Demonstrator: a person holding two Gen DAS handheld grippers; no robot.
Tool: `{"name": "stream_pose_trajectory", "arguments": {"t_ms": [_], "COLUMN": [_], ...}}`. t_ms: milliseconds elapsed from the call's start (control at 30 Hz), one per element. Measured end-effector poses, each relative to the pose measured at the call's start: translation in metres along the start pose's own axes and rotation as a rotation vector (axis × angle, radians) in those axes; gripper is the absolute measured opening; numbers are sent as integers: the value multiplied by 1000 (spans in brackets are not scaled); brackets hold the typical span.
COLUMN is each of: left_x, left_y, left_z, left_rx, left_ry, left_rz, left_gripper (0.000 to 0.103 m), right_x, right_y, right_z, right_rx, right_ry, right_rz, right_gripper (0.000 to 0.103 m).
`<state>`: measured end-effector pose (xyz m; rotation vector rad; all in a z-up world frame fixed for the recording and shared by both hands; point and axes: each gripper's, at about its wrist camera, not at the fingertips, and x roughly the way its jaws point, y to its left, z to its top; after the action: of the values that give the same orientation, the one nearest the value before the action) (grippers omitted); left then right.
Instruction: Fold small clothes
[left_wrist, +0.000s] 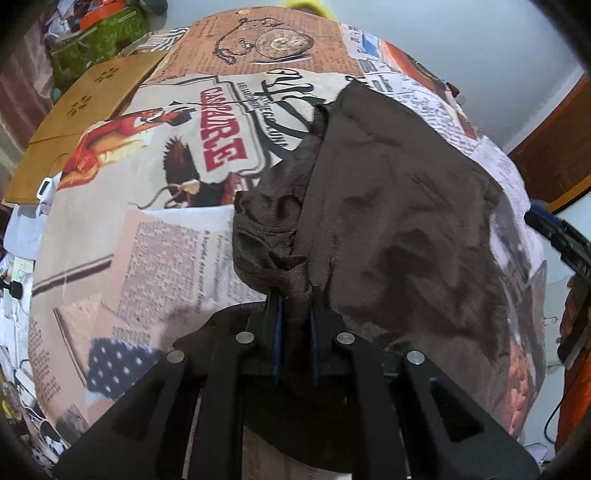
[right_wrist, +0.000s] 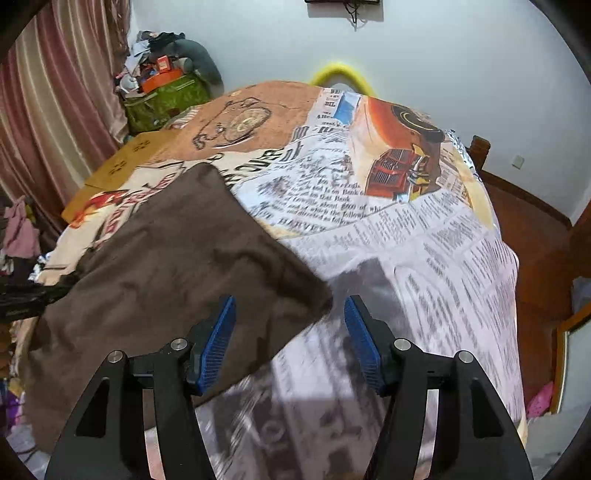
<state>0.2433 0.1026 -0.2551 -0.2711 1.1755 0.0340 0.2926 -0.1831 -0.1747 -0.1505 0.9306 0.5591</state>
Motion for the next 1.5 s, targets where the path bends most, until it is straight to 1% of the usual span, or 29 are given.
{"name": "stream_pose_trajectory", "arguments": {"t_ms": [67,133,200,233,267,367,500,533,600,633,667,733,833,1000,1100,1200,1233,1267,1300,1333,1367,1400,1467,1500], "left_x": [-4,-11,-17,-21,-24,-33,-38,-39,-38,-36,-33,-23,2,50,77,100,103,103,101,99,97,95,94,93], "left_y": [-5,-7,-3,0,5,18,21,21,15,10,5,-7,-23,-36,-35,-33,-34,-33,-34,-35,-36,-37,-41,-43], "left_z": [-5,-9,-10,-9,-8,3,33,40,58,69,81,100,127,163,173,177,176,176,176,175,174,172,171,170], "left_rx": [11,28,36,35,27,13,45,54,82,100,121,166,226,274,286,286,282,280,281,281,277,273,278,280], "left_ry": [-4,-16,-35,-44,-50,-67,-104,-108,-116,-123,-130,-131,-102,-39,28,93,100,90,77,69,66,68,61,58], "left_rz": [-7,8,47,62,61,68,111,107,82,72,60,47,35,26,-36,-100,-119,-139,-157,-173,-193,-208,-189,-180], "left_gripper": [11,12,18,24,30,42,48,48,52,60,65,65,67,67,67,66,64,59,55,44,31,27,20,18], "right_x": [-7,-12,-16,-19,-21,-22,-15,-14,-11,-8,-5,1,11,34,46,58,59,60,61,62,63,65,69,69], "right_y": [4,7,8,7,7,4,-1,-1,-1,0,0,-1,-5,-18,-27,-35,-36,-36,-35,-34,-32,-31,-29,-29], "right_z": [-7,-13,-21,-24,-28,-32,-33,-33,-34,-33,-32,-30,-26,-18,-14,-12,-12,-10,-9,-7,-6,-4,0,1], "right_rx": [-3,-9,-7,-3,7,30,72,78,87,88,88,90,105,153,178,228,231,230,227,221,211,199,171,161], "right_ry": [4,9,17,19,22,24,32,33,35,36,37,39,38,43,49,50,42,30,25,20,19,22,26,24], "right_rz": [6,8,4,5,8,11,24,26,31,35,39,44,54,71,84,143,156,169,175,177,174,163,136,138], "right_gripper": [57,57,57,57,57,58,58,58,58,58,58,58,58,58,58,58,58,58,55,51,41,30,23,19]}}
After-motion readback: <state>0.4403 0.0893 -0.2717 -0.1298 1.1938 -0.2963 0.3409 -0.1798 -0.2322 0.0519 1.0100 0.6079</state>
